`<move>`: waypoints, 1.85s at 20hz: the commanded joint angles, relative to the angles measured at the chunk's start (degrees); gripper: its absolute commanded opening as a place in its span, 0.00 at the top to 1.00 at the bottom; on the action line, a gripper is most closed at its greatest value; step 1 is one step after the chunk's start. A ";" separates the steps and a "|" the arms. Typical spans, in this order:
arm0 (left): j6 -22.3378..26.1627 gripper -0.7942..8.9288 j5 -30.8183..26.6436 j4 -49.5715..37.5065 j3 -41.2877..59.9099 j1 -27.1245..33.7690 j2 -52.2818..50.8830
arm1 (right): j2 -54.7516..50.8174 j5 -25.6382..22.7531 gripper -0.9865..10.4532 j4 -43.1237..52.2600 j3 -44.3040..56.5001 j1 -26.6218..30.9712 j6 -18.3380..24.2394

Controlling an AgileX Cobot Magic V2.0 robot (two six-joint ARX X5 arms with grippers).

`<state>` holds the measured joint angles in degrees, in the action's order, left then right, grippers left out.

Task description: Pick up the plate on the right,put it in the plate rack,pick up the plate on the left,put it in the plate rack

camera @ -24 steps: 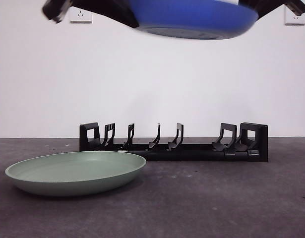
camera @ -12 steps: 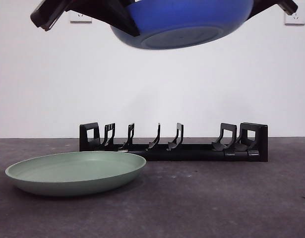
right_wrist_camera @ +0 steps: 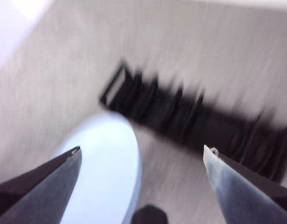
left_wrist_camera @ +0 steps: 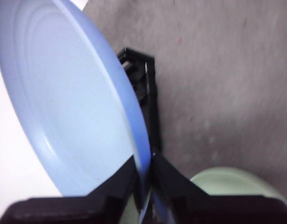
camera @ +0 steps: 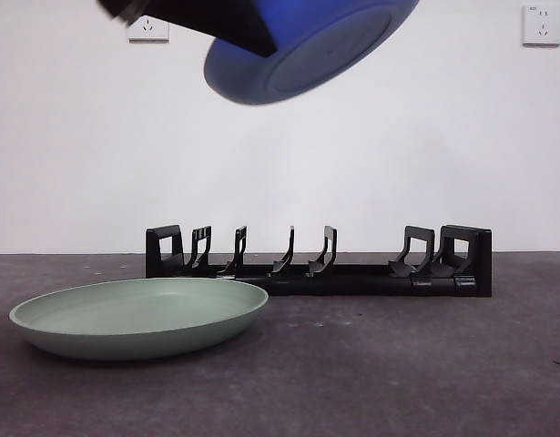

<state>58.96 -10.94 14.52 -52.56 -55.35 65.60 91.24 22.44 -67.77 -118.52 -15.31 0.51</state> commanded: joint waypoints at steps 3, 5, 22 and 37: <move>-28.61 0.93 10.25 -11.67 -0.17 7.34 -0.33 | -0.15 -1.46 0.53 -5.16 -7.89 0.00 -0.72; -37.70 0.93 14.19 -17.68 -0.17 12.20 0.00 | -0.17 -1.49 0.53 -9.01 -8.59 0.00 -0.15; -60.61 0.93 19.71 -34.40 -0.17 25.77 20.24 | -0.26 -2.29 0.53 -11.06 1.79 -2.75 0.85; -59.04 0.93 21.53 -34.95 -0.17 28.85 27.87 | -0.26 -3.41 0.53 -9.18 5.97 -2.73 2.36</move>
<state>-1.30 10.61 -19.31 -52.58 -26.57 93.32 90.76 19.25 -77.56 -113.01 -17.98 2.39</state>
